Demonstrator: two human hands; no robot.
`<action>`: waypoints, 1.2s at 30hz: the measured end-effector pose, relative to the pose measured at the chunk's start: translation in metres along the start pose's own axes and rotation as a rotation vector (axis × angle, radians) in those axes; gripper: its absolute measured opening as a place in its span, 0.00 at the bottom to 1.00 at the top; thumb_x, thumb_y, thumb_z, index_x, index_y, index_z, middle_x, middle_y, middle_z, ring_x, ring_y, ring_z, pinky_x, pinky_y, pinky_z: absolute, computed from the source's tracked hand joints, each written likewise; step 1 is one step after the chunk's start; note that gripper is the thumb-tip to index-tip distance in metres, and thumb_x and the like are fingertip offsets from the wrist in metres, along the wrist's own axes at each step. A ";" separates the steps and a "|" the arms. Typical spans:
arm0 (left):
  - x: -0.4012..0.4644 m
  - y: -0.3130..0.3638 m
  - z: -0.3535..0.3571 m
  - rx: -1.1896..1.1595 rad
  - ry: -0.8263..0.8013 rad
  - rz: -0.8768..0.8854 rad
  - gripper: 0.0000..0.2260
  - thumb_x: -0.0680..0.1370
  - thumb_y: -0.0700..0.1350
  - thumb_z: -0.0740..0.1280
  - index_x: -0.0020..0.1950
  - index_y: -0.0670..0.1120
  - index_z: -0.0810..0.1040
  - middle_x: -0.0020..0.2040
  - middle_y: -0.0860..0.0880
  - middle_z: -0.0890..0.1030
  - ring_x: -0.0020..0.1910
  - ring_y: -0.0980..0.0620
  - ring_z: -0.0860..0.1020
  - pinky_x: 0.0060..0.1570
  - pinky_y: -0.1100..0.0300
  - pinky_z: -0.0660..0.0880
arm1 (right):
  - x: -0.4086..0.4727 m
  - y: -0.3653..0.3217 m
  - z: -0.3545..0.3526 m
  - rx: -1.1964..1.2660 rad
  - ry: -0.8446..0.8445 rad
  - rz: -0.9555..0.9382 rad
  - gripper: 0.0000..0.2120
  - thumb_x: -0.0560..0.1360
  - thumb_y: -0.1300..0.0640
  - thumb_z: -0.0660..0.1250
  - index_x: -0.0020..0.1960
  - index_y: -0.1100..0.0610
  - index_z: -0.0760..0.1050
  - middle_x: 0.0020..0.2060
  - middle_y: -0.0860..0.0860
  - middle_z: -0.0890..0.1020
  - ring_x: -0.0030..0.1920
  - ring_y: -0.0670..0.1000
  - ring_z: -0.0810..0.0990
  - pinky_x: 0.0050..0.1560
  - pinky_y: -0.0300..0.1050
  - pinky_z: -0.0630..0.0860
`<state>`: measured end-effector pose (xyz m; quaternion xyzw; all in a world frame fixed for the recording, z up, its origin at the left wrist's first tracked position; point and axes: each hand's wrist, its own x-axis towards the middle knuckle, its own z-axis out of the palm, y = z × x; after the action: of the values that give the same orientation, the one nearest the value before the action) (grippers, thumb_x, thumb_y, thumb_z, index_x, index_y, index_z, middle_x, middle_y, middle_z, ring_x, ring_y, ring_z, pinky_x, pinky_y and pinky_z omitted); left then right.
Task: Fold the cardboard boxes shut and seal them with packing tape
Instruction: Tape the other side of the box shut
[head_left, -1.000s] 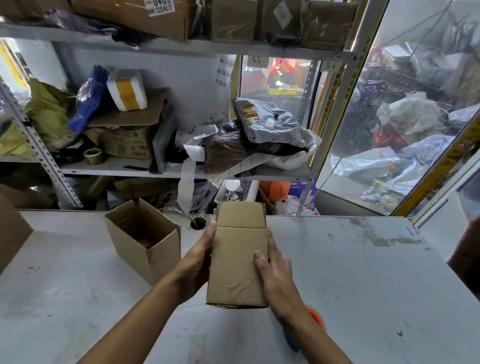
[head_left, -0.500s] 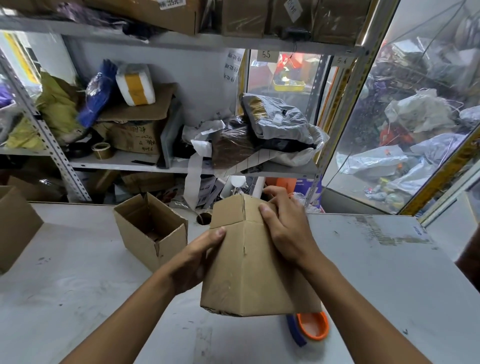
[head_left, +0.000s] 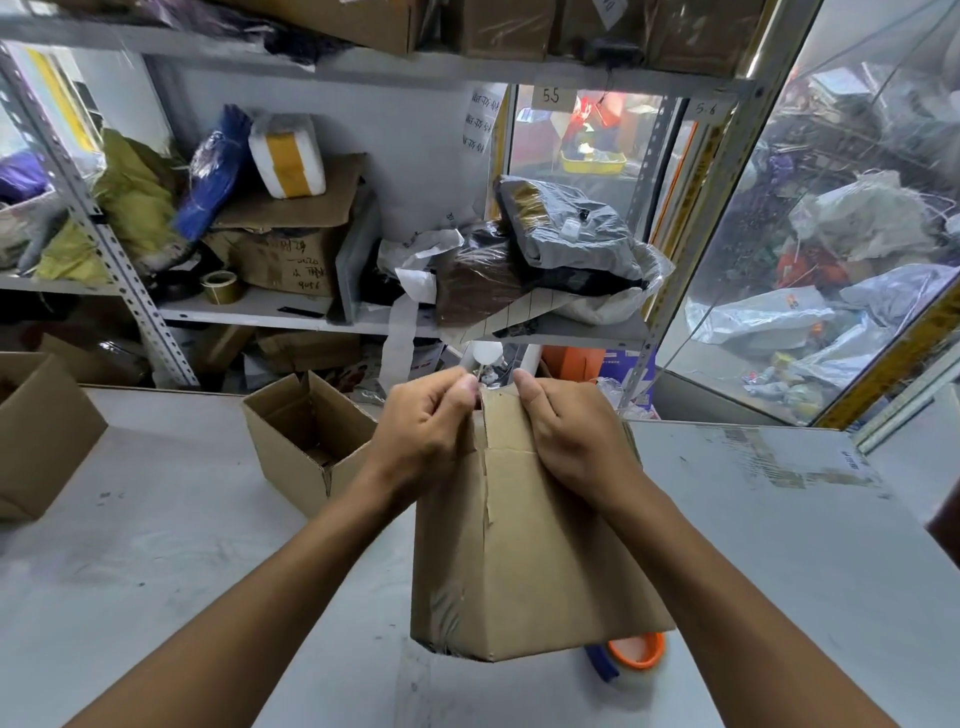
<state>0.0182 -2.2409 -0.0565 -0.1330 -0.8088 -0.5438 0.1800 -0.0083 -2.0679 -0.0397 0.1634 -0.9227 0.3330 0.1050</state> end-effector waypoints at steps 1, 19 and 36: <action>0.000 -0.001 0.004 0.003 0.071 0.000 0.21 0.81 0.53 0.56 0.34 0.40 0.68 0.29 0.45 0.70 0.31 0.53 0.68 0.33 0.45 0.69 | 0.000 -0.002 -0.001 0.003 0.000 -0.001 0.27 0.84 0.46 0.53 0.26 0.49 0.59 0.24 0.45 0.65 0.35 0.52 0.68 0.39 0.54 0.69; -0.031 0.004 0.000 0.485 -0.380 -0.212 0.42 0.70 0.72 0.64 0.77 0.63 0.47 0.78 0.56 0.55 0.73 0.48 0.64 0.69 0.44 0.68 | -0.014 0.025 0.022 0.280 0.333 0.340 0.22 0.85 0.48 0.52 0.32 0.47 0.68 0.30 0.44 0.74 0.34 0.50 0.72 0.33 0.46 0.62; -0.039 -0.104 0.037 0.970 -0.711 -0.221 0.51 0.66 0.71 0.68 0.79 0.58 0.42 0.79 0.44 0.57 0.73 0.42 0.62 0.69 0.42 0.62 | -0.172 0.168 0.088 -0.408 -0.510 0.707 0.35 0.68 0.29 0.64 0.67 0.49 0.70 0.67 0.46 0.75 0.66 0.50 0.75 0.63 0.46 0.71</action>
<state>0.0051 -2.2463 -0.1729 -0.1245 -0.9838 -0.0514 -0.1183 0.0803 -1.9635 -0.2562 -0.1076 -0.9646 0.1098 -0.2145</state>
